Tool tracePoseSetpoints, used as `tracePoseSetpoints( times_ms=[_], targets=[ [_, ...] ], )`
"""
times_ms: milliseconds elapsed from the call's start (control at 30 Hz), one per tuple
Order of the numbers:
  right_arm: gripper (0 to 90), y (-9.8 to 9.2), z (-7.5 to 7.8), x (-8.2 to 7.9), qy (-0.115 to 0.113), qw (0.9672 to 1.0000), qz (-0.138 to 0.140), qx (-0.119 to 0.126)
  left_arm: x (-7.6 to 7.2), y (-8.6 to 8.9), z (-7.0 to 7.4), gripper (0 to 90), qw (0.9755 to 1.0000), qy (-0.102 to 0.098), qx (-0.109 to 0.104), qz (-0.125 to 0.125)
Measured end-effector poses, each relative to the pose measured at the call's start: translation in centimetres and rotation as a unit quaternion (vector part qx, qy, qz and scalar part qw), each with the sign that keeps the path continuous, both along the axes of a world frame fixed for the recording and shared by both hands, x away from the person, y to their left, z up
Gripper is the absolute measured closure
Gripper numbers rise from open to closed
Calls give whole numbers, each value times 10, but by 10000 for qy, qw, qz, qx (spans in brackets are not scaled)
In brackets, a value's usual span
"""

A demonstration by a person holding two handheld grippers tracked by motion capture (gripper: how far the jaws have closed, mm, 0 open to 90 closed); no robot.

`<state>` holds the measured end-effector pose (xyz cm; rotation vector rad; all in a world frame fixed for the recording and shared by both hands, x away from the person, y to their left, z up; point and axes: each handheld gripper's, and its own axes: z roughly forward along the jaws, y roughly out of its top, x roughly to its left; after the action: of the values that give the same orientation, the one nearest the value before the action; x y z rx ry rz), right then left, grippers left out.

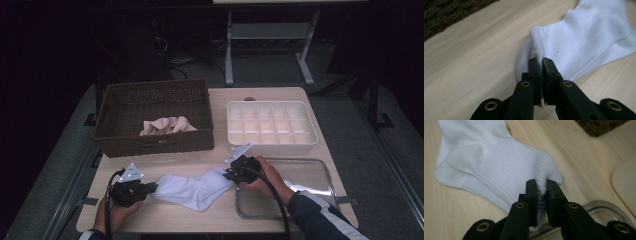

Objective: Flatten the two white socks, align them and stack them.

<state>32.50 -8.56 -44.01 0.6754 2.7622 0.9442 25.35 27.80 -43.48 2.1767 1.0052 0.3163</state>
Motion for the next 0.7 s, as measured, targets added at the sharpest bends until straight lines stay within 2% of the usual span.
tracePoseSetpoints(
  times_ms=[100,133,167,200,333,367,400,500,533,600,633,667,700],
  targets=[
    [809,-5,16,-6,-94,9999,23,107,-5,4,11,865,9997,-98,-204,14],
    [810,-8,25,-10,-63,9998,-2,201,-8,6,14,866,9995,-129,-279,42],
    [810,-8,25,-10,-63,9998,-2,201,-10,8,17,866,9993,-127,-354,43],
    [810,-12,34,-15,-4,9995,-26,311,-15,10,23,866,9988,-164,-453,5],
    [809,-17,44,-22,29,9991,-4,430,-20,11,27,866,9984,-146,-551,-21],
    [810,-18,45,-25,105,9990,18,443,-22,12,28,866,9984,-136,-556,-39],
    [809,-19,46,-28,95,9989,116,441,-24,12,28,866,9982,-115,-580,-46],
    [807,-16,44,-38,135,9991,214,354,-25,12,22,864,9986,-65,-518,-54],
    [807,-13,41,-38,80,9992,257,310,-25,12,22,864,9986,-65,-518,-54],
    [806,-11,38,-37,58,9994,264,215,-22,9,15,864,9992,9,-384,-103],
    [805,-8,31,-34,-129,9992,365,94,-19,5,9,864,9996,31,-245,-135],
    [805,-8,31,-34,-129,9992,365,94,-19,5,9,864,9996,31,-245,-135],
    [803,-6,26,-30,-229,9992,322,35,-15,4,5,864,9999,-39,-86,-80]
  ],
)
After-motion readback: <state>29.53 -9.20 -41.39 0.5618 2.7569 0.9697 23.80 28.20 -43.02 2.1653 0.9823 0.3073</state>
